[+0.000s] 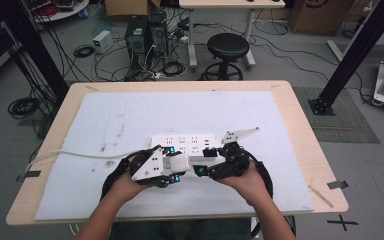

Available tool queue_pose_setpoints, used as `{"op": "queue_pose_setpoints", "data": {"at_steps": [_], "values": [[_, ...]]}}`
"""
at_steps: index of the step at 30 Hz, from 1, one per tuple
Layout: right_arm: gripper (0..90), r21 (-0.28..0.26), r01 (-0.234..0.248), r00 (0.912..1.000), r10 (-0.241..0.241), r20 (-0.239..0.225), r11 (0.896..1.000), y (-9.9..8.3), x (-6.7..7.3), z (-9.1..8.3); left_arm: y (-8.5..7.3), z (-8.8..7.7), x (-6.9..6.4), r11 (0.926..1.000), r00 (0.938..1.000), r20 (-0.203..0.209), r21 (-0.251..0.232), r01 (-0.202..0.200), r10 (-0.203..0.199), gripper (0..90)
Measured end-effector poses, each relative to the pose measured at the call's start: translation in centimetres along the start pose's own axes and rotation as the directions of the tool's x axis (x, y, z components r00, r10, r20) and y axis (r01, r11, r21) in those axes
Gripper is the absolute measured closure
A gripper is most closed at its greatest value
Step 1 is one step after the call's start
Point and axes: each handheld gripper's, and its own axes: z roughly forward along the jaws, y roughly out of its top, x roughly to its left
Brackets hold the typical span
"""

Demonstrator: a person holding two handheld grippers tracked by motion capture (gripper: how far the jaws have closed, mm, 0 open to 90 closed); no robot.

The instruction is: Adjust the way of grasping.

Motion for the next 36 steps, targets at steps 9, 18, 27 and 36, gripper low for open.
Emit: {"op": "queue_pose_setpoints", "data": {"at_steps": [9,18,27,36], "values": [[18.8,0.0,-0.06,0.9962,0.059,-0.063,0.998,0.1,-0.1,1.5,0.6,0.5,-0.7,0.9986,0.9983,-0.026,-0.009,-0.052,0.051,42.5],[25.1,-0.013,-0.122,0.9788,0.118,-0.167,0.992,-0.2,-0.4,2.8,1.2,0.6,-1.4,0.9951,0.9943,-0.043,-0.017,-0.098,0.097,42.5],[40.7,-0.052,-0.16,0.9663,0.146,-0.212,0.986,-0.5,-0.5,3.2,1.4,0.5,-1.3,0.995,0.9941,-0.054,-0.028,-0.096,0.094,42.5],[55.2,-0.07,-0.181,0.9557,0.159,-0.248,0.981,-0.6,-0.6,3.5,1.4,0.4,-1.3,0.9944,0.993,-0.063,-0.027,-0.102,0.1,42.5]]}}
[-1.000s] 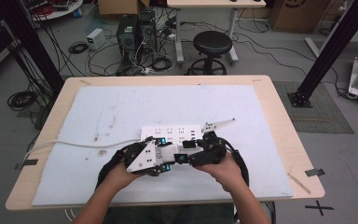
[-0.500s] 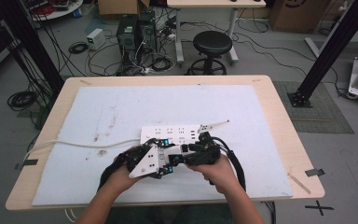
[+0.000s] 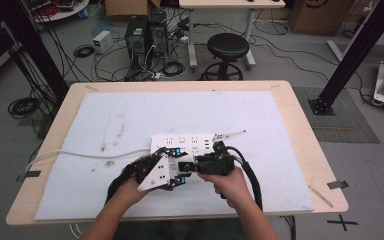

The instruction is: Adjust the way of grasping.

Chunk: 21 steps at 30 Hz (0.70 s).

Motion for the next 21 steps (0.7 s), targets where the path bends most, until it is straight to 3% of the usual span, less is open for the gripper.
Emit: {"op": "queue_pose_setpoints", "data": {"at_steps": [4,8,11,14,19,21], "values": [[57.5,-0.002,-0.023,0.9997,0.023,-0.002,1.0,0.0,-0.1,0.0,0.1,0.0,-0.1,0.9998,0.9998,-0.01,0.008,-0.015,0.015,42.4],[59.6,0.003,-0.024,0.9997,0.024,0.0,1.0,0.0,0.0,0.0,0.0,0.1,0.0,0.9999,1.0,-0.006,0.012,-0.003,0.003,42.0],[62.3,0.007,-0.013,0.9998,0.013,0.012,1.0,0.2,0.1,-0.1,-0.2,0.3,0.2,0.9993,0.9996,-0.006,0.023,0.028,-0.027,39.7],[63.1,-0.008,-0.004,0.999,0.005,0.044,1.0,0.5,0.0,-0.8,-0.5,0.2,0.6,0.9965,0.9968,-0.037,0.041,0.073,-0.071,25.3],[63.2,-0.008,0.0,0.9971,0.001,0.075,1.0,0.8,-0.1,-1.4,-0.9,-0.4,1.1,0.9926,0.9928,-0.042,0.041,0.114,-0.112,21.5],[63.3,-0.002,0.029,0.9946,-0.028,0.1,1.0,1.2,0.0,-2.0,-1.2,-1.1,1.6,0.9893,0.9903,-0.041,0.056,0.135,-0.132,21.2]]}}
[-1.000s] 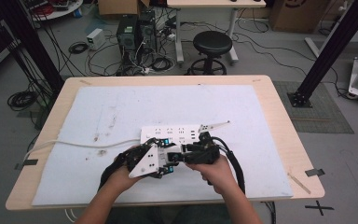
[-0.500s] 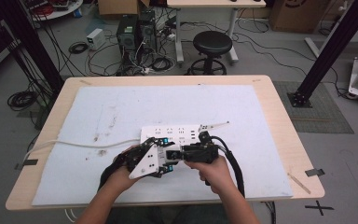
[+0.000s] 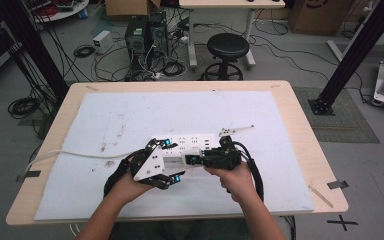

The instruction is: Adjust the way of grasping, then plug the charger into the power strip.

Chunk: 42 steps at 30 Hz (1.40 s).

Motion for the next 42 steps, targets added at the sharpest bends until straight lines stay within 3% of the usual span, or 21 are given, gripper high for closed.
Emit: {"op": "queue_pose_setpoints", "data": {"at_steps": [1,4,6,9,12,13,14,16,17,18,19,20,22,25,26,28,29,35,39,40,42], "values": [[63.3,0.0,0.011,0.9997,-0.011,0.021,1.0,0.3,0.1,-0.3,-0.1,-0.2,0.2,1.0,1.0,-0.007,0.007,-0.001,0.001,21.2],[63.3,0.008,0.025,0.9994,-0.025,0.023,1.0,0.5,0.1,-0.5,-0.3,-0.6,0.7,0.9996,0.9998,-0.012,0.02,0.017,-0.017,21.0],[63.3,0.009,0.057,0.996,-0.058,0.069,0.998,1.2,0.1,-1.7,-0.8,-1.7,1.8,0.9975,0.9986,-0.025,0.052,0.048,-0.046,20.5],[63.4,0.012,0.066,0.9943,-0.067,0.083,0.998,1.6,0.0,-2.4,-1.2,-2.4,2.6,0.9933,0.9963,-0.031,0.08,0.083,-0.081,18.4],[63.3,0.018,0.083,0.9889,-0.084,0.122,0.996,2.2,-0.3,-3.8,-2.1,-3.9,4.4,0.9815,0.993,-0.026,0.151,0.118,-0.116,18.4],[63.3,0.018,0.083,0.9889,-0.084,0.122,0.996,2.2,-0.3,-3.8,-2.1,-3.9,4.4,0.9815,0.993,-0.026,0.151,0.118,-0.116,18.4],[63.3,0.021,0.078,0.9879,-0.08,0.133,0.997,2.3,-0.4,-4.2,-2.5,-4.6,5.6,0.9711,0.9906,-0.024,0.196,0.137,-0.135,18.4],[63.3,0.027,0.083,0.9852,-0.086,0.148,0.996,2.7,-0.7,-4.8,-2.7,-4.9,6.1,0.9663,0.9899,-0.033,0.215,0.141,-0.138,18.4],[63.3,0.028,0.097,0.9801,-0.1,0.172,0.995,3.2,-0.8,-5.5,-3.0,-5.9,7.7,0.9503,0.9817,-0.039,0.247,0.19,-0.186,18.4],[63.3,0.024,0.101,0.9783,-0.103,0.18,0.995,3.2,-0.8,-5.8,-3.2,-6.2,8.2,0.9449,0.9783,-0.048,0.253,0.207,-0.202,18.4],[63.3,0.024,0.101,0.9783,-0.103,0.18,0.995,3.2,-0.8,-5.8,-3.2,-6.2,8.2,0.9449,0.9783,-0.048,0.253,0.207,-0.202,18.4],[63.3,0.019,0.101,0.9771,-0.103,0.186,0.995,3.4,-0.9,-6.3,-3.5,-6.6,9.2,0.9307,0.9681,-0.063,0.267,0.25,-0.242,18.4],[63.3,0.017,0.103,0.9737,-0.104,0.203,0.995,3.6,-1.0,-6.6,-3.9,-6.9,10.0,0.921,0.9599,-0.08,0.27,0.28,-0.269,17.9],[63.3,0.02,0.102,0.9734,-0.103,0.204,0.995,3.7,-1.1,-6.8,-4.0,-7.1,10.3,0.9175,0.9559,-0.087,0.268,0.294,-0.281,17.7],[63.2,0.016,0.105,0.9729,-0.106,0.206,0.994,3.7,-1.2,-7.0,-4.4,-7.4,10.9,0.9108,0.9485,-0.085,0.265,0.317,-0.305,17.7],[63.3,0.027,0.101,0.9707,-0.105,0.217,0.995,3.9,-1.4,-7.2,-4.4,-7.5,11.0,0.9095,0.9473,-0.089,0.265,0.32,-0.308,17.7],[63.3,0.037,0.102,0.9687,-0.107,0.224,0.994,4.2,-1.7,-7.6,-4.7,-7.8,11.3,0.9052,0.9431,-0.092,0.265,0.332,-0.319,17.6],[63.3,0.068,0.11,0.9621,-0.123,0.243,0.992,5.3,-2.2,-7.9,-4.8,-8.7,11.5,0.9062,0.9482,-0.104,0.279,0.317,-0.3,17.6],[63.3,0.131,0.125,0.954,-0.156,0.256,0.983,6.8,-2.5,-7.7,-4.9,-9.1,11.6,0.9033,0.9476,-0.106,0.286,0.319,-0.301,17.6],[63.2,0.164,0.137,0.9476,-0.177,0.265,0.977,7.7,-2.6,-7.4,-5.1,-9.5,11.6,0.9013,0.948,-0.113,0.294,0.318,-0.297,17.7],[63.3,0.185,0.14,0.9458,-0.187,0.265,0.973,8.2,-2.7,-7.2,-5.2,-9.5,11.6,0.9014,0.9467,-0.118,0.29,0.321,-0.3,17.6]]}}
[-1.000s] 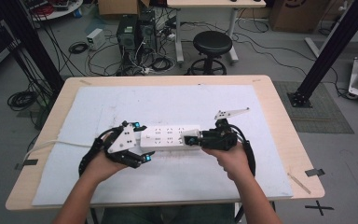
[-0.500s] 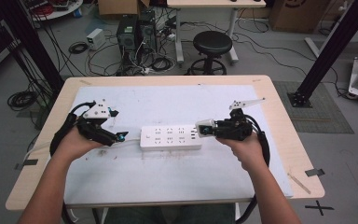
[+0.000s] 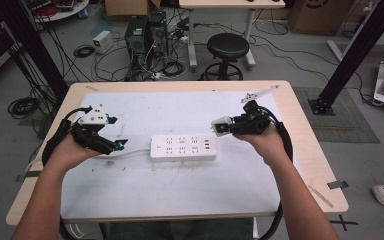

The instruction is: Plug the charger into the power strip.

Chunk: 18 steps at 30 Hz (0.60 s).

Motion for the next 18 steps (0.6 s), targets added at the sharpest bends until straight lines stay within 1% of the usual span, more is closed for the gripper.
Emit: {"op": "queue_pose_setpoints", "data": {"at_steps": [1,2,3,4,5,6,7,8,9,10,11,12,13,14,15,16,17,18], "values": [[63.2,0.048,0.032,0.9995,-0.032,0.007,0.998,1.2,-0.2,0.5,-0.1,-0.1,0.0,1.0,1.0,-0.005,0.004,-0.003,0.003,17.6],[63.2,0.061,0.039,0.9992,-0.04,0.004,0.997,1.6,-0.3,0.7,-0.2,-0.2,-0.2,1.0,1.0,-0.01,0.002,0.0,0.0,17.6],[63.2,0.061,0.039,0.9992,-0.04,0.004,0.997,1.6,-0.3,0.7,-0.2,-0.2,-0.2,1.0,1.0,-0.01,0.002,0.0,0.0,17.6],[63.2,0.082,0.056,0.9984,-0.057,0.006,0.995,2.1,-0.4,1.0,-0.2,-0.2,-0.2,1.0,1.0,-0.01,0.002,0.0,0.0,17.6],[63.3,0.133,0.093,0.9955,-0.095,0.005,0.987,3.1,-0.4,1.7,-0.4,-0.4,-0.3,0.9999,0.9999,-0.014,0.005,-0.01,0.01,17.7],[63.3,0.133,0.093,0.9955,-0.095,0.005,0.987,3.1,-0.4,1.7,-0.4,-0.4,-0.3,0.9999,0.9999,-0.014,0.005,-0.01,0.01,17.6],[63.3,0.151,0.102,0.9946,-0.104,0.004,0.983,3.5,-0.4,2.0,-0.4,-0.4,-0.3,0.9999,0.9999,-0.014,0.005,-0.01,0.01,17.6],[63.2,0.151,0.102,0.9946,-0.104,0.004,0.983,3.5,-0.4,2.0,-0.4,-0.4,-0.3,0.9999,0.9999,-0.014,0.005,-0.01,0.01,17.6],[63.3,0.221,0.161,0.9867,-0.162,-0.012,0.962,4.9,-0.5,3.5,-0.8,-0.6,-0.5,1.0,0.9998,-0.018,0.005,-0.008,0.008,17.6],[63.3,0.221,0.161,0.9867,-0.162,-0.012,0.962,4.9,-0.5,3.5,-0.8,-0.6,-0.5,1.0,0.9998,-0.018,0.005,-0.008,0.008,17.7],[63.2,0.267,0.207,0.9778,-0.208,-0.024,0.941,5.7,-0.5,4.6,-1.0,-0.6,-0.6,0.9999,0.9998,-0.018,0.006,-0.009,0.009,17.7],[63.2,0.267,0.207,0.9778,-0.208,-0.024,0.941,5.7,-0.5,4.6,-1.0,-0.6,-0.6,0.9999,0.9998,-0.018,0.006,-0.009,0.009,17.6],[63.2,0.294,0.212,0.9766,-0.213,-0.03,0.932,5.9,-0.5,5.2,-1.0,-0.6,-0.6,0.9999,0.9998,-0.018,0.006,-0.009,0.009,17.6],[63.2,0.349,0.257,0.9649,-0.259,-0.041,0.901,6.4,-0.6,6.4,-1.4,-0.6,-0.8,1.0,0.9999,-0.014,0.003,0.002,-0.002,17.7],[63.3,0.369,0.27,0.9612,-0.271,-0.049,0.889,6.5,-0.6,6.8,-1.5,-0.6,-0.8,1.0,0.9999,-0.012,0.007,-0.003,0.003,17.7],[63.3,0.383,0.283,0.9574,-0.283,-0.056,0.879,6.6,-0.7,7.2,-1.7,-0.5,-0.8,0.9999,0.9999,-0.011,0.01,-0.002,0.002,17.6],[63.3,0.383,0.283,0.9574,-0.283,-0.056,0.879,6.6,-0.7,7.2,-1.7,-0.5,-0.8,0.9999,0.9999,-0.011,0.01,-0.002,0.002,17.7],[63.2,0.423,0.326,0.9427,-0.324,-0.081,0.845,6.6,-0.9,8.5,-1.9,-0.3,-0.8,0.9999,1.0,-0.008,0.014,0.002,-0.002,17.6]]}}
